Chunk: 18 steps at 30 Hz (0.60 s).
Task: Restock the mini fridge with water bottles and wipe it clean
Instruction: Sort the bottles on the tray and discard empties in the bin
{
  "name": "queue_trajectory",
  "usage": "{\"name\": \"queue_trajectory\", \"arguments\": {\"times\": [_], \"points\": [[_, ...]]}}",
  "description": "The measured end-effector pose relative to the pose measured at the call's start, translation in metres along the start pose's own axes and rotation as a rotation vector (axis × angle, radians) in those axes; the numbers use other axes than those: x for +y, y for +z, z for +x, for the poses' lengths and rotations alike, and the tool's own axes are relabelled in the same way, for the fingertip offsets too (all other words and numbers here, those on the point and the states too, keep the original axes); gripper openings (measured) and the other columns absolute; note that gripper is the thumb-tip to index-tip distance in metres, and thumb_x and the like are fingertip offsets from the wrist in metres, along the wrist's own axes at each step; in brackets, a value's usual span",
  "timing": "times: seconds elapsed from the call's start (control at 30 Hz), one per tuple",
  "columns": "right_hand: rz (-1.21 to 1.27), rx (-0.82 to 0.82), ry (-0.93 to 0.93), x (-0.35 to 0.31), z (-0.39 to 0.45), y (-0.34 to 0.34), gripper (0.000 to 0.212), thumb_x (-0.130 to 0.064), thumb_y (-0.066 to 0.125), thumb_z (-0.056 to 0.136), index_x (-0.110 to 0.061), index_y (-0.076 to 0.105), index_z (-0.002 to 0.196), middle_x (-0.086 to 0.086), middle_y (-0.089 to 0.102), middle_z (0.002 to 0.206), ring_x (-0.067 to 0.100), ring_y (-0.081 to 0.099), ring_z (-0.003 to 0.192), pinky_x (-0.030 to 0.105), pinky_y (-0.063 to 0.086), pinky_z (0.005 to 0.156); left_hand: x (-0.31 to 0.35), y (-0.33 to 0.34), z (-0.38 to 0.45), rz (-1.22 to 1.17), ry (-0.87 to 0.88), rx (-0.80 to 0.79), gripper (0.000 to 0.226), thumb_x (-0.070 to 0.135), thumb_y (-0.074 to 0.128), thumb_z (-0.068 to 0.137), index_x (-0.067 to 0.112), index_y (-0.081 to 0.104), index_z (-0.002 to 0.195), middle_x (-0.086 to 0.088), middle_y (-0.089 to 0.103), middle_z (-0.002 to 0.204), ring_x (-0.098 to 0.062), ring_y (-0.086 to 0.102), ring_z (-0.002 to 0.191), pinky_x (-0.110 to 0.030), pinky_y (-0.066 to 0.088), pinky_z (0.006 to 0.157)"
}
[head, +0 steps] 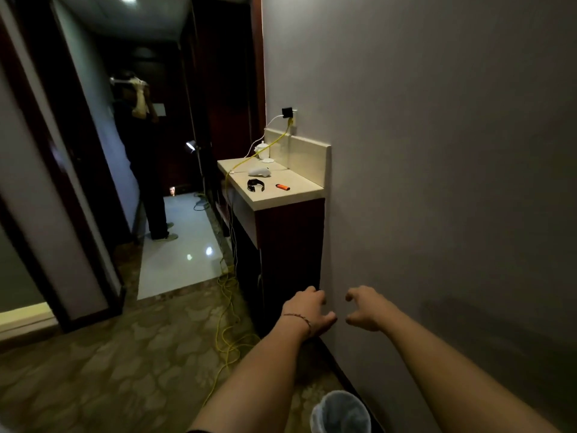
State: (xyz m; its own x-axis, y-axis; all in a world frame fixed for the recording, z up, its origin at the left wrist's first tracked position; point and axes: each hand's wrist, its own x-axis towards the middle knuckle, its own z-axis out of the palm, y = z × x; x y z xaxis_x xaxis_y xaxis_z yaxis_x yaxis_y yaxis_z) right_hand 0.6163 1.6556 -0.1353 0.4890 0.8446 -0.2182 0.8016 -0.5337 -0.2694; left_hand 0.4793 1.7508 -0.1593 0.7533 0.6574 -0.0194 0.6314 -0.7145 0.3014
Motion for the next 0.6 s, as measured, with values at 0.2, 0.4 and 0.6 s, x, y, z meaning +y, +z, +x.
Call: {"name": "queue_trajectory", "arguments": {"times": [0.2,0.4,0.6], "points": [[0.042,0.022,0.164,-0.002,-0.104,0.039,0.061,-0.036,0.069,0.088,-0.022,0.047,0.143,0.006,0.044,0.144,0.026,0.053,0.125,0.037,0.048,0.1,0.008,0.005,-0.069,0.006,0.086,-0.05,0.048,0.06,0.052,0.086,0.026,0.057,0.12,0.002,0.053,0.117,-0.019,0.055,0.1,-0.039,0.052,0.086],[0.061,0.064,0.374,0.049,-0.241,0.058,0.061,-0.036,0.065,0.088,-0.018,0.046,0.143,0.009,0.04,0.147,0.028,0.049,0.129,0.038,0.046,0.103,0.099,0.035,-0.149,-0.005,0.362,-0.172,0.052,0.061,0.052,0.087,0.025,0.056,0.124,0.001,0.052,0.125,-0.021,0.055,0.11,-0.038,0.048,0.09],[0.115,0.199,0.659,0.12,-0.419,0.068,0.063,-0.037,0.066,0.089,-0.018,0.044,0.145,0.008,0.037,0.149,0.027,0.052,0.124,0.037,0.05,0.097,0.233,0.069,-0.259,-0.019,0.631,-0.254,0.051,0.059,0.05,0.09,0.023,0.054,0.126,0.0,0.051,0.127,-0.022,0.055,0.11,-0.037,0.048,0.088]]}}
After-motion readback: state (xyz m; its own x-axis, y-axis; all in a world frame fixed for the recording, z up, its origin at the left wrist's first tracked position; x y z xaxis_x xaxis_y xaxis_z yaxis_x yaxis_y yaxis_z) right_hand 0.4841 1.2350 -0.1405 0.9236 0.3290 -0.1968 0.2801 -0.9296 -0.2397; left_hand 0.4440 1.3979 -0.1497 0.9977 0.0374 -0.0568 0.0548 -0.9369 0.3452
